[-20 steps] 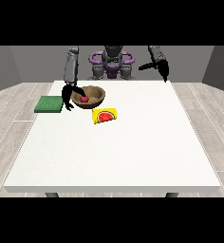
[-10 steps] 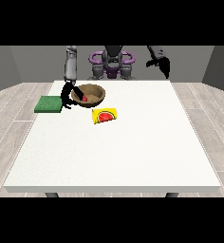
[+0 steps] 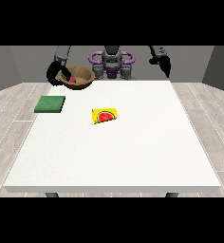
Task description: Pick the cup and pour the ball into the bowl, then pick the bowl and place it on the pad
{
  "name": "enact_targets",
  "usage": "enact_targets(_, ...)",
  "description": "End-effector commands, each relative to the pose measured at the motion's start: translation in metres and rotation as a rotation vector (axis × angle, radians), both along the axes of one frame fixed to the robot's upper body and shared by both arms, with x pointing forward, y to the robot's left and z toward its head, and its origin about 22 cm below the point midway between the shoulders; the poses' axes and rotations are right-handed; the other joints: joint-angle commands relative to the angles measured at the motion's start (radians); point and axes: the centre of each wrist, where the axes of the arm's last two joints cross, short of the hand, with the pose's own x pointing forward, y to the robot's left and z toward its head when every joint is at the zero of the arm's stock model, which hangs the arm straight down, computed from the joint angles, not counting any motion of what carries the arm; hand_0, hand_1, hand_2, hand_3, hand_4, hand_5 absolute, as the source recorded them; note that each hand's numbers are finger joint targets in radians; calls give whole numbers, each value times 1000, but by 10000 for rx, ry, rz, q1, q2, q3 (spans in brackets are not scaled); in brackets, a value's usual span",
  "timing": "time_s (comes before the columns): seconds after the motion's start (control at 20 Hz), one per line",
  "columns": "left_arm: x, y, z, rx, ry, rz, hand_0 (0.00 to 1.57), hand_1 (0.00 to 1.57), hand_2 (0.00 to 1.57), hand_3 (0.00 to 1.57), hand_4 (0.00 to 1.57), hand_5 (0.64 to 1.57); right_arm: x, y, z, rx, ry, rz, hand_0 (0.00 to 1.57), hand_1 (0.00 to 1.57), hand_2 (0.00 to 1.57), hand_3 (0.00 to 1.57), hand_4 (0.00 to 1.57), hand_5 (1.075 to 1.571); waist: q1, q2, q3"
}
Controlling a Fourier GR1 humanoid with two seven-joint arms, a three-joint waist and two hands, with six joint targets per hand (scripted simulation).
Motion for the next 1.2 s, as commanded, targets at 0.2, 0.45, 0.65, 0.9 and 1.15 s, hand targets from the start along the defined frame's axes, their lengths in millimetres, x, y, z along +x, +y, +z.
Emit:
enact_targets(0.2,-4,3,19,-33,-293,-588,0,0,0,0,1017,1424,-16,-99,37,-135,-188,-998,1571,1571,1571,466,834,1570,571,529,44)
enact_targets(0.45,8,19,32,-233,-923,-442,0,0,0,0,1155,1463,4,-73,51,164,-799,-1042,1571,1571,1571,466,834,1570,521,1147,40)
enact_targets(0.65,10,69,78,-399,-2240,-586,0,0,0,0,1311,1525,-21,-142,61,-267,-1497,-1724,1571,1571,1571,0,911,1571,1251,1849,47)
enact_targets(0.9,-7,178,132,-278,-3650,568,0,0,0,0,1289,1571,-19,-149,79,-100,-2745,-1520,1571,1571,1571,0,869,1570,934,2901,33)
enact_targets(1.15,-16,198,139,-628,-3994,367,0,0,0,0,1226,1566,-24,-153,64,108,-3351,-1939,1571,1571,1571,0,793,1567,1093,3435,42)
